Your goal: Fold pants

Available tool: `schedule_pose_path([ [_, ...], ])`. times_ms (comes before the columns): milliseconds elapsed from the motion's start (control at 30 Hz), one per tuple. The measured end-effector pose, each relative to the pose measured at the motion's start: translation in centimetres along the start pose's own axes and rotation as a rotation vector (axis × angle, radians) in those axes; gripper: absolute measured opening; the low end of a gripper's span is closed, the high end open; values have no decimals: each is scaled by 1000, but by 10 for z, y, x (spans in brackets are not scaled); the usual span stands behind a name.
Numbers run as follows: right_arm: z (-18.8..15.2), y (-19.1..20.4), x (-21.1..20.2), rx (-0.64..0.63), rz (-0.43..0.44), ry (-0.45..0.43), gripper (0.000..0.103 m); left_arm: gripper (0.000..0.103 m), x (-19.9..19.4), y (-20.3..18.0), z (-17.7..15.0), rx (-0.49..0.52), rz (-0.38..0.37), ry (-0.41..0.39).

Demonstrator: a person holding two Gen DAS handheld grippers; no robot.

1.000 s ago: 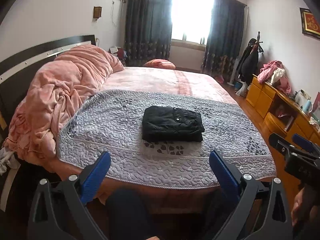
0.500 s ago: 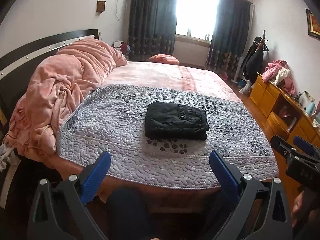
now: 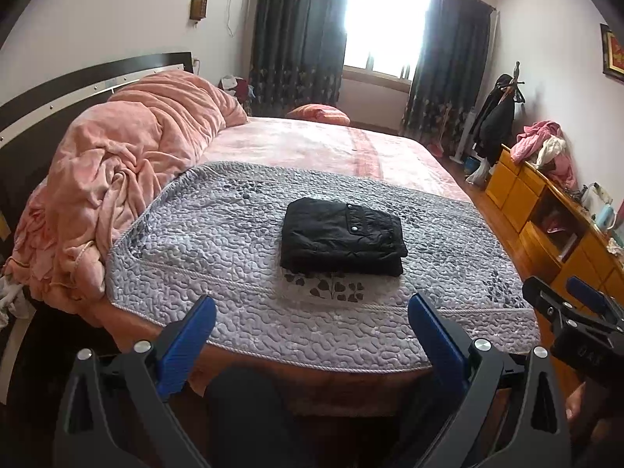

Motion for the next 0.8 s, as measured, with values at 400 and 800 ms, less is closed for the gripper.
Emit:
schedule_pose_path([
  [400,1,-1,6,4,0,-6,100,99,0,1,6,22,25,-27],
  [800,2,2,15,9,5,0,100,99,4,1,7,32,27,-22],
])
Point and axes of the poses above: each gripper's, at about its wrist camera, not at the fingertips, and x roughly the way its jaws point, y to its left, z to its top, the point moved 10 cm from there along x, roughly the way its jaws point, and after that the axes turned 12 degrees about -y, right-handed, at the moved point
